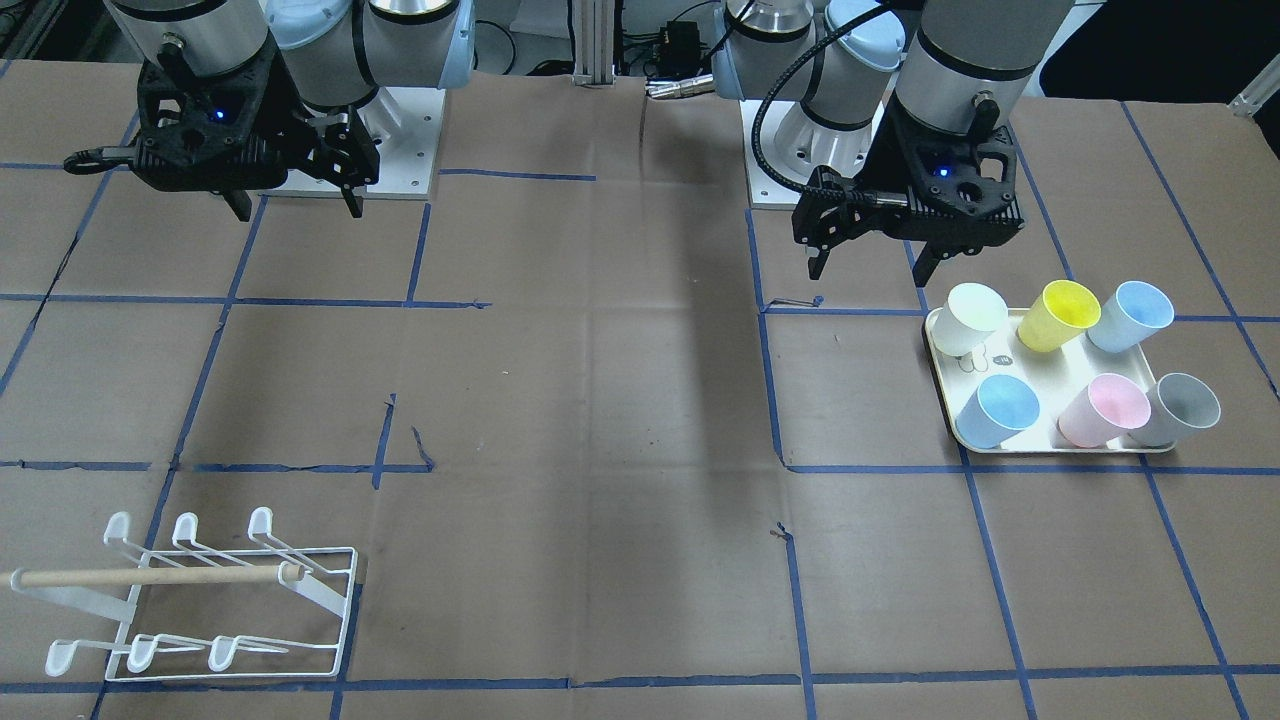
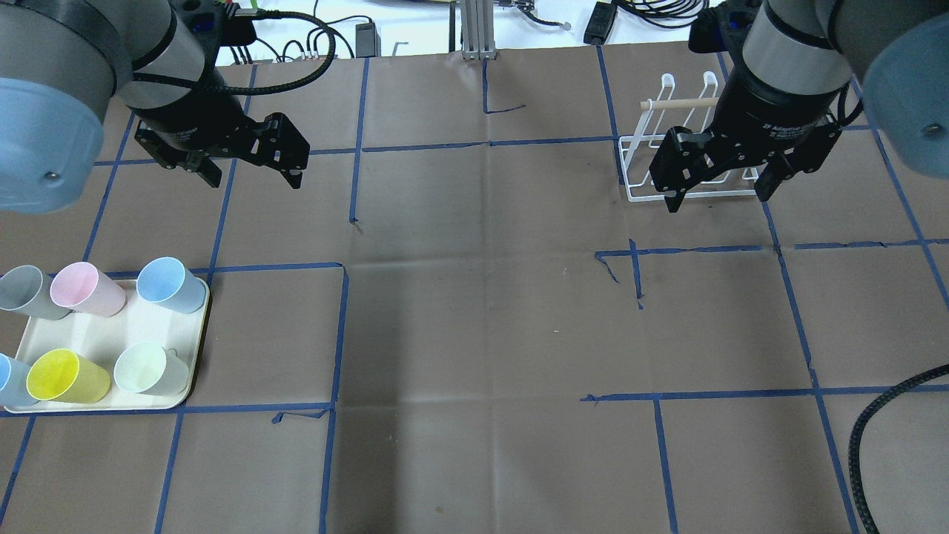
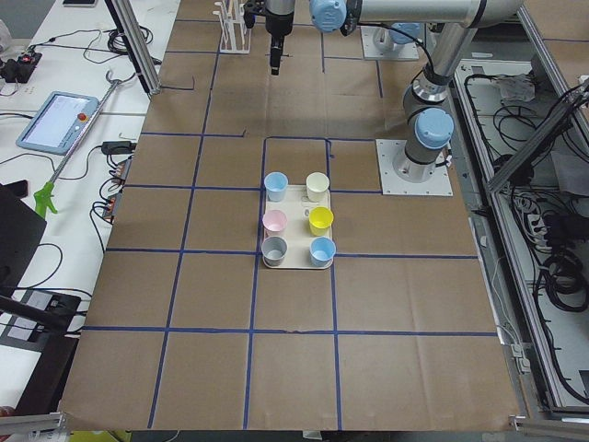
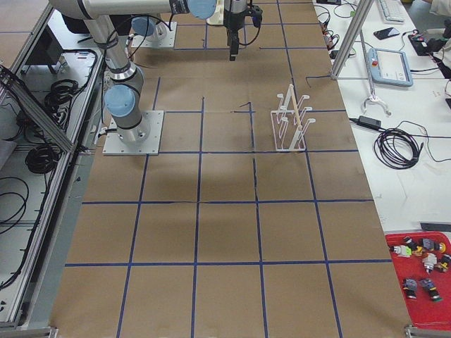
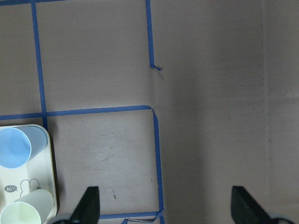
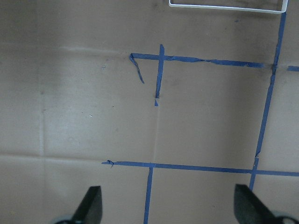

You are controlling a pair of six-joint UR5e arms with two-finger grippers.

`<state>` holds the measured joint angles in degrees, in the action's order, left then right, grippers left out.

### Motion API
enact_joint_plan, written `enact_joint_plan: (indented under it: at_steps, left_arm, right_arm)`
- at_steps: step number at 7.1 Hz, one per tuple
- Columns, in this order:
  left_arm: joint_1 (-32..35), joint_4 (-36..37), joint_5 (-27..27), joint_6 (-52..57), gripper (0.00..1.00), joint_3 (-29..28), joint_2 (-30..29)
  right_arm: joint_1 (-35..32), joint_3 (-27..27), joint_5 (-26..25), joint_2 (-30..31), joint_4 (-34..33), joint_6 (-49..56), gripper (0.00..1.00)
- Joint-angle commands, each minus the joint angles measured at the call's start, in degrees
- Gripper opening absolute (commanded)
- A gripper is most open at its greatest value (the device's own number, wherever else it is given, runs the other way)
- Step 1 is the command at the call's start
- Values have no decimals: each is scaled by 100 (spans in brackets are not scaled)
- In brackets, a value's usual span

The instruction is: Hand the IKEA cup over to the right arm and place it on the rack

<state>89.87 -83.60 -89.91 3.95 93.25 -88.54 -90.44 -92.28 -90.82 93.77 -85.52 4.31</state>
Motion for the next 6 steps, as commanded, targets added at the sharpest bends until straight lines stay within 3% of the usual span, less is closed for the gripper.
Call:
enact_joint_plan:
  at_steps: [1, 6]
  left_arm:
    - [4, -7, 0, 0, 100, 0, 3]
    - [-4, 1, 0, 9, 100, -9, -5]
  right_arm:
    - [0, -53, -58, -16, -113, 9, 100]
    - [9, -54, -76, -34, -237, 18, 100]
